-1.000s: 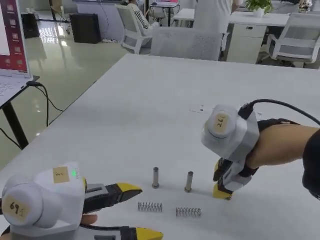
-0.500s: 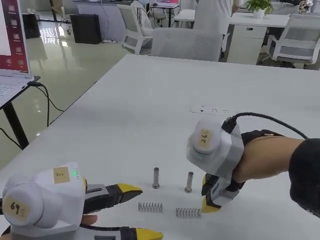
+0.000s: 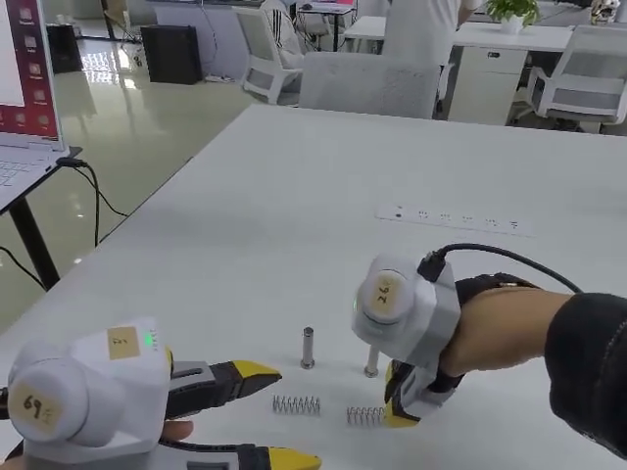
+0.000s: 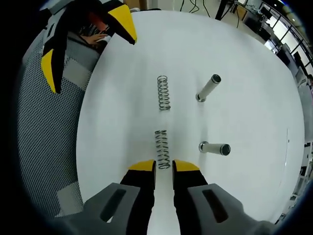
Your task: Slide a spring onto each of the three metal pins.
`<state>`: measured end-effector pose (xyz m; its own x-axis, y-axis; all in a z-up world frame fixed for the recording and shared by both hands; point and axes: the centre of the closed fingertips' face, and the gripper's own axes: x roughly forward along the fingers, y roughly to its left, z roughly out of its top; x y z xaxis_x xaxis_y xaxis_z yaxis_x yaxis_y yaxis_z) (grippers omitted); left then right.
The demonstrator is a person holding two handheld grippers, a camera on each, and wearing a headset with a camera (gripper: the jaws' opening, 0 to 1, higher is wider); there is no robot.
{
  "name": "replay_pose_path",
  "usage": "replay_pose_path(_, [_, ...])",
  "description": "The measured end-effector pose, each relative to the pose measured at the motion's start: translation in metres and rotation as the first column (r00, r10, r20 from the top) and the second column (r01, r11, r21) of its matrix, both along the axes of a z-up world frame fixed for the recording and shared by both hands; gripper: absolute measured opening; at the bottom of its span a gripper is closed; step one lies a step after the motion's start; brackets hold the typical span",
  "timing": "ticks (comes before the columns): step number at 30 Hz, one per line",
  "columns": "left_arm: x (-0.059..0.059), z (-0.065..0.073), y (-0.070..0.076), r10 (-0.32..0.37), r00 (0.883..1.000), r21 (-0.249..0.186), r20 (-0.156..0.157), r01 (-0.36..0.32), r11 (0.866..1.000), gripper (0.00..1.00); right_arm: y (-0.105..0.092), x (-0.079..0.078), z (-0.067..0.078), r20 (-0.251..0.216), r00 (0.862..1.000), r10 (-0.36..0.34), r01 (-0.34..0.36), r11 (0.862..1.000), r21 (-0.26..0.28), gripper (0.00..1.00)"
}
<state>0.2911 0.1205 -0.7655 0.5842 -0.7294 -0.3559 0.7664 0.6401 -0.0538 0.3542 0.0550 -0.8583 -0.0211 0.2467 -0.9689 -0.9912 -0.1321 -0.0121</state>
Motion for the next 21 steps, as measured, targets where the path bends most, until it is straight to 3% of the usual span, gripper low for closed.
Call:
replay_pose_path(11, [0.0005, -0.0003, -0.0003, 0.000, 1.000, -0.001, -0.005, 0.000, 1.000, 0.46, -0.0017, -0.0014, -0.0095, -0.009, 1.000, 0.001, -0.001, 1.000, -0.018, 0.09])
replay_pose_path(21, [0.0004, -0.0009, -0.0009, -0.005, 1.000, 0.002, -0.010, 0.005, 1.000, 0.45, -0.0004, -0.0001, -0.0081, 0.003, 1.000, 0.008, -0.008, 1.000, -0.014, 0.08])
